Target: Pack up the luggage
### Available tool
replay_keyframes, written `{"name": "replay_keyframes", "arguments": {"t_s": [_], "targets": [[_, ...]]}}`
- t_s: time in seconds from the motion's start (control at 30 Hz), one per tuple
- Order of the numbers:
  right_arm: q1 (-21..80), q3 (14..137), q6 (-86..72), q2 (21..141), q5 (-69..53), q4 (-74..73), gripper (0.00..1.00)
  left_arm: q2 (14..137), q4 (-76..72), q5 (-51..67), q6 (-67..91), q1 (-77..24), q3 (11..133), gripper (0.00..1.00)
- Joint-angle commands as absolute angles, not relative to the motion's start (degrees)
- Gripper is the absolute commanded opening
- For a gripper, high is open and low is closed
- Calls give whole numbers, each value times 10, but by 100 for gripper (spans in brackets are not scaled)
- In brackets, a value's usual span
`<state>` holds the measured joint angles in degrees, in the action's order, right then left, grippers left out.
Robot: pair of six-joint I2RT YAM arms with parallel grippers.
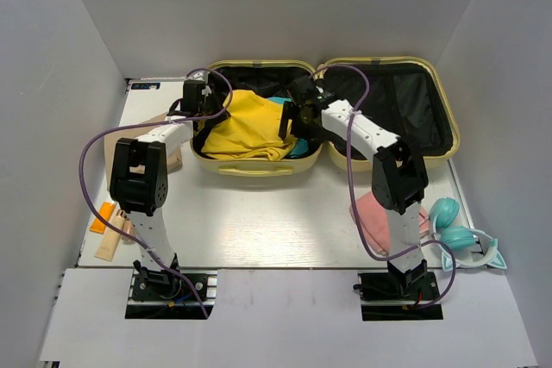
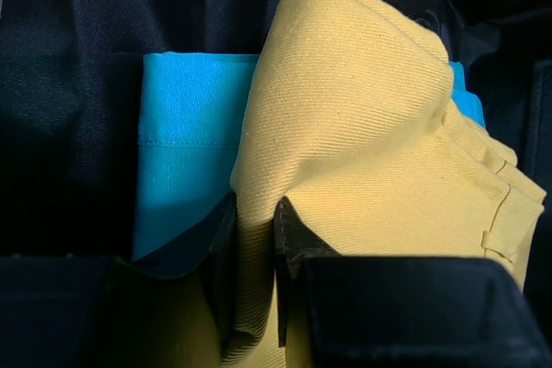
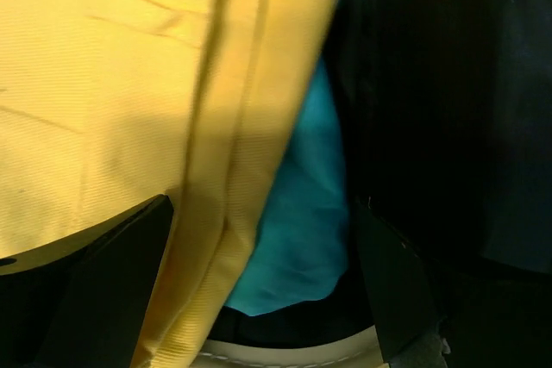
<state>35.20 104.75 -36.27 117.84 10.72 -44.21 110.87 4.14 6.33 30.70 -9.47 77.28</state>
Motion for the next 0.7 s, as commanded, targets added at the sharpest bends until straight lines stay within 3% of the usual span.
{"name": "replay_keyframes", "arguments": {"t_s": [0.0, 0.07, 0.17, 0.33, 0.67], "targets": [[338, 1028, -417, 1158, 48, -437, 89, 1052, 29, 61, 307, -93, 763, 0], [337, 996, -420, 1155, 13, -410, 79, 1049, 27, 64, 307, -96, 759, 0], [337, 976, -418, 1143, -13, -336, 53, 1048, 29, 66, 301, -98, 758, 0], [337, 1003, -400, 1145, -7, -344, 53, 1049, 31, 73, 301, -99, 756, 0], [339, 1031, -394, 1182, -48, -360, 75, 1045, 24, 84, 302, -100, 745, 0]]}}
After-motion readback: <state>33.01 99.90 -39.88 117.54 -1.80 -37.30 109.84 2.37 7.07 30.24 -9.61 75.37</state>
